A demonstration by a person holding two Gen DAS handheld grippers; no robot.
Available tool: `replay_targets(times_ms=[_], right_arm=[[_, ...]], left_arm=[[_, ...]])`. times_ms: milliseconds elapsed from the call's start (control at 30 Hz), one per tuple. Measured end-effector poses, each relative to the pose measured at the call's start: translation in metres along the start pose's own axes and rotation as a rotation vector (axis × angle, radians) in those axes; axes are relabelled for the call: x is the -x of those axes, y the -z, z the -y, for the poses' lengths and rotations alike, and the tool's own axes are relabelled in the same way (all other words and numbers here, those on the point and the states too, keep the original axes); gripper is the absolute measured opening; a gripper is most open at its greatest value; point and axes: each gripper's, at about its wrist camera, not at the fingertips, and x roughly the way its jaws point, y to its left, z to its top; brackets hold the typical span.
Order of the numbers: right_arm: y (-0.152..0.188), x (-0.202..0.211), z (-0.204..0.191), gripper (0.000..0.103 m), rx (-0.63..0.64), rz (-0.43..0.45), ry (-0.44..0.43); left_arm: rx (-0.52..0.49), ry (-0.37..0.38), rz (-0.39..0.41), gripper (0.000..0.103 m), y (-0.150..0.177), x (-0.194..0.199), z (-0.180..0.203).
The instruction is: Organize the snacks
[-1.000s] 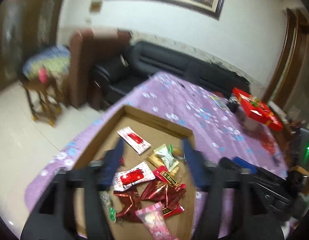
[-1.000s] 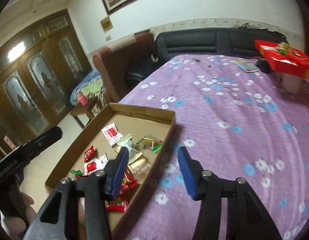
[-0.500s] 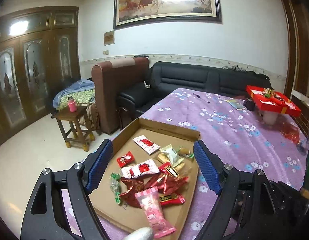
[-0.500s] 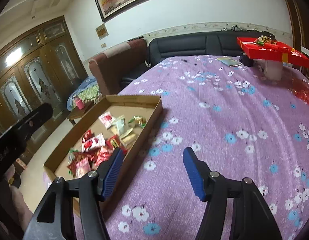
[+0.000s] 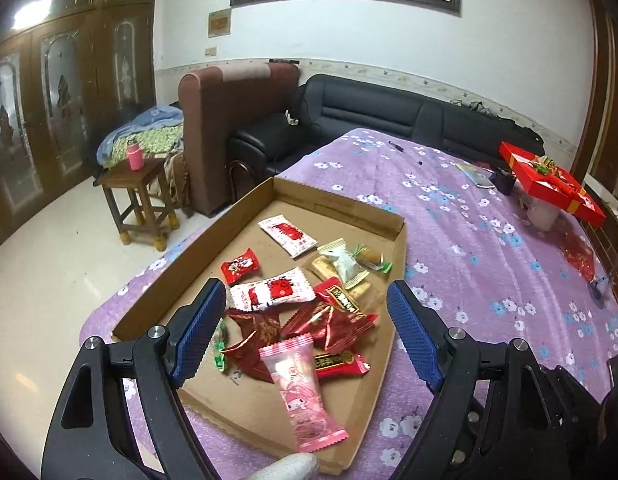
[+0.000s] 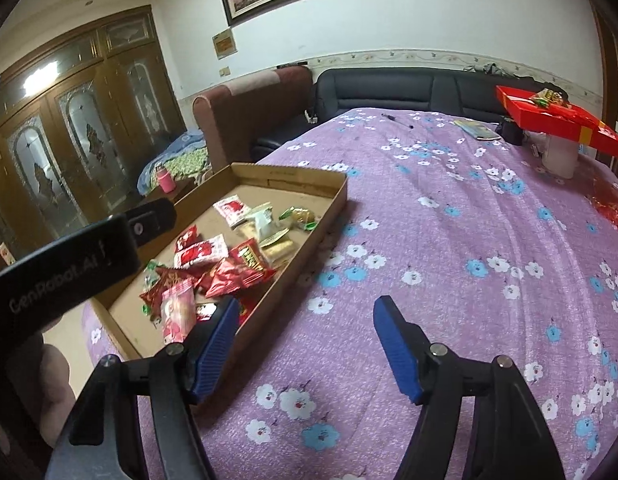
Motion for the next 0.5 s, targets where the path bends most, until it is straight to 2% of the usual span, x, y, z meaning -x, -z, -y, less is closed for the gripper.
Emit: replay_targets(times_ms=[500], right_arm=[[0.005,-0.014,-0.018,0.075,0.042,-0.048,0.013]], left_arm=[[0.039,-0.018,-0.034,0.083,0.008,-0.016,-0.021]])
